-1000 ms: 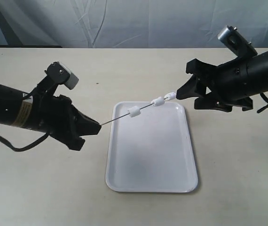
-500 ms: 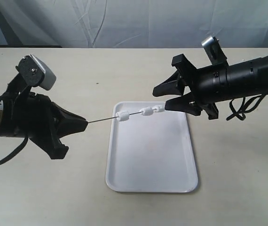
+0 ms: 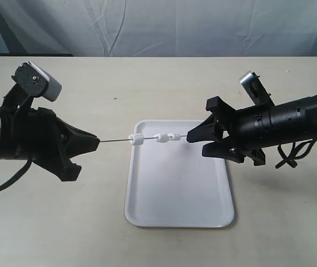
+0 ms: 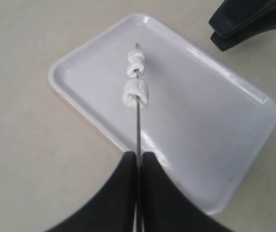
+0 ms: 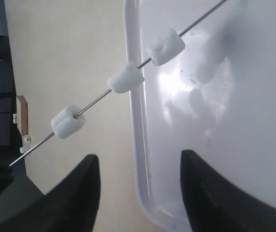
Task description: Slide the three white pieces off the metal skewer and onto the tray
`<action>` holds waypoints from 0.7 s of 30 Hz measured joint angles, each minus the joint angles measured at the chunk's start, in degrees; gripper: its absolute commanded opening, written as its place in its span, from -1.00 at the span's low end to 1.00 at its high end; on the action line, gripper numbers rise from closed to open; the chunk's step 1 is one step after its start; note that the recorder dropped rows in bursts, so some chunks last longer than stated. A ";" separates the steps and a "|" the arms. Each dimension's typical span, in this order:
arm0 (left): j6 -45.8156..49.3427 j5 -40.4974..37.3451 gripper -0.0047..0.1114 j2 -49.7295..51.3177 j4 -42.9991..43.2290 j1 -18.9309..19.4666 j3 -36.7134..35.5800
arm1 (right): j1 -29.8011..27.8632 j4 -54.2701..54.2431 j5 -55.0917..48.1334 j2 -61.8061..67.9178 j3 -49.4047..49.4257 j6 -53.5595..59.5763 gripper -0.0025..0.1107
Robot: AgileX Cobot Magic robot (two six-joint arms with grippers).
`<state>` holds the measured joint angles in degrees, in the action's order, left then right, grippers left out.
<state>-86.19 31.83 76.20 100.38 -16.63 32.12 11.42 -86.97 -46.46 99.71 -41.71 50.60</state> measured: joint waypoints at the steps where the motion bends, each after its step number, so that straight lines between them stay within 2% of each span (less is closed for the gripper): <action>1: -0.43 0.12 -0.92 0.00 0.00 0.00 0.00 | 0.00 -0.28 0.00 0.00 0.00 0.13 -0.10; 15: -3.27 2.52 -0.92 -0.10 0.00 0.00 0.00 | 0.43 -7.84 -1.55 3.37 1.53 0.60 -0.10; 21: -3.12 2.89 -0.92 -0.10 0.00 0.00 0.00 | 3.61 -12.02 -3.31 8.52 1.31 3.47 -0.37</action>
<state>-89.31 34.72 76.10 100.38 -16.63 32.12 15.02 -98.99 -49.77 108.22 -40.40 54.07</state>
